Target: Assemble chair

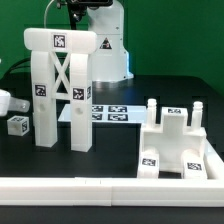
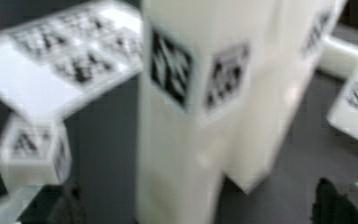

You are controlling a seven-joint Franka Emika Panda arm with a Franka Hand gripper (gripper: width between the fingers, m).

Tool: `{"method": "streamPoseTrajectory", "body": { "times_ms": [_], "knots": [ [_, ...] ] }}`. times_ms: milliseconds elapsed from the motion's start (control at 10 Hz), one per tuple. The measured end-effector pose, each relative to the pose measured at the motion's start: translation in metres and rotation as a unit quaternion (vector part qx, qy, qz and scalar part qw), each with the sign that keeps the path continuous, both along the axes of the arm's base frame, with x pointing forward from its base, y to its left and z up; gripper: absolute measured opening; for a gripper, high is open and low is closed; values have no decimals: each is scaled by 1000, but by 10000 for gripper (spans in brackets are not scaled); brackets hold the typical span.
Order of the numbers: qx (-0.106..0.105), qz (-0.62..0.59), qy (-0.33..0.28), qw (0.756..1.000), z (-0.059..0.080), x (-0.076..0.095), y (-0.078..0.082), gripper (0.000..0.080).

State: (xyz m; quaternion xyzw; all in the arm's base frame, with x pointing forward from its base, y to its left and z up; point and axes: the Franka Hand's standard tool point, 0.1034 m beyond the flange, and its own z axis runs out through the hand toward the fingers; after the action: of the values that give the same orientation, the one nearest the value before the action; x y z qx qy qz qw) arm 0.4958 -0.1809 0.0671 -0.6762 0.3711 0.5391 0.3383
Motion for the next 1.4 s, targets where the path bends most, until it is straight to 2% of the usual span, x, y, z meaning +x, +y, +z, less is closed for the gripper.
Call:
{"method": "streamPoseTrajectory", "body": {
  "times_ms": [100, 300, 600, 800, 1100, 1200, 1400],
  "knots": [
    [3, 6, -3, 1000, -3, 1, 1, 649],
    [-1, 0, -31, 1000, 8, -1, 8, 649],
    [6, -51, -5, 999, 0, -8, 1, 649],
    [3, -105, 20, 994, -2, -5, 2, 649],
    [8, -211, 17, 977, -8, 6, -7, 649],
    [7, -242, 15, 970, -10, 7, -8, 649],
    [-9, -263, 23, 964, -14, -1, -2, 649]
  ]
}}
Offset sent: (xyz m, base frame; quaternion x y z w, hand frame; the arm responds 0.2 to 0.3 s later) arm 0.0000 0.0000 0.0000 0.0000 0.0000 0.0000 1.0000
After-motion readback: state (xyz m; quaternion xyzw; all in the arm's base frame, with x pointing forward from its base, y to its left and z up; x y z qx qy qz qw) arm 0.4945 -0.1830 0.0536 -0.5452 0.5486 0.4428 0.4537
